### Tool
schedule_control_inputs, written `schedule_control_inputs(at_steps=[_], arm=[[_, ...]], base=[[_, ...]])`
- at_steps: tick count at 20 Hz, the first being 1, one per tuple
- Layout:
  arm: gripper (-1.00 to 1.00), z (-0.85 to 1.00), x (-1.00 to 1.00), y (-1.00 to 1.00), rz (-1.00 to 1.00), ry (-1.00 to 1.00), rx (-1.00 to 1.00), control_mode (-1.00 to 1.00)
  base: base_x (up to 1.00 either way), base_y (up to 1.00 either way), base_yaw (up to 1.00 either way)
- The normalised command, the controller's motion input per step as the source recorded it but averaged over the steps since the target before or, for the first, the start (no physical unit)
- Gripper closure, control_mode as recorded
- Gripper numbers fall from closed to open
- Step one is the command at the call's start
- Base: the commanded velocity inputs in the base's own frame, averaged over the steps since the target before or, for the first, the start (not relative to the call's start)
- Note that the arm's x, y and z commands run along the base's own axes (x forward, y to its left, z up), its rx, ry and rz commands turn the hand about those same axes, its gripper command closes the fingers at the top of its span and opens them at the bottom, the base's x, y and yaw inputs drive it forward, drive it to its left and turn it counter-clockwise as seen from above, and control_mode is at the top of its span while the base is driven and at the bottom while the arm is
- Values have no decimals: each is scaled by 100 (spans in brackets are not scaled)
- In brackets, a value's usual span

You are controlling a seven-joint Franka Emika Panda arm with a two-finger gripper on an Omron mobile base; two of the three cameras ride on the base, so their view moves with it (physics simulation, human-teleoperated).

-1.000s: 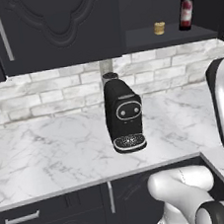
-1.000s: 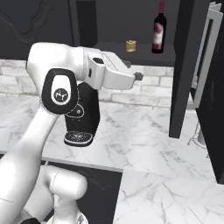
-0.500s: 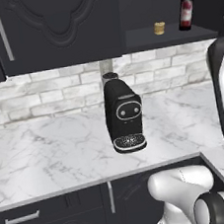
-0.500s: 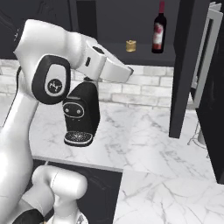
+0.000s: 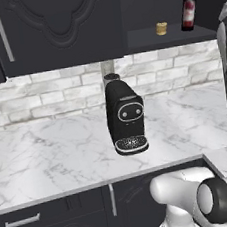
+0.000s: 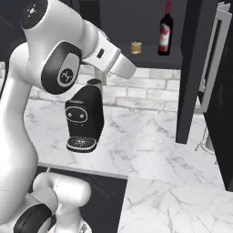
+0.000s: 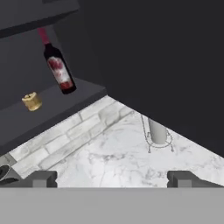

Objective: Get the candle and the wine from the cabinet and move them to the dining counter.

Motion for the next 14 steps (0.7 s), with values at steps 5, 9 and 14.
schedule_control_inputs(at_steps=[5, 9, 14], arm=[[-100, 0, 35, 12, 26, 0, 12, -100], [-100, 0, 25, 0, 10, 0, 0, -100], [-100, 0, 6, -1, 1, -4, -5, -100]], base=[[0, 0, 0], [0, 0, 0], [0, 0, 0]])
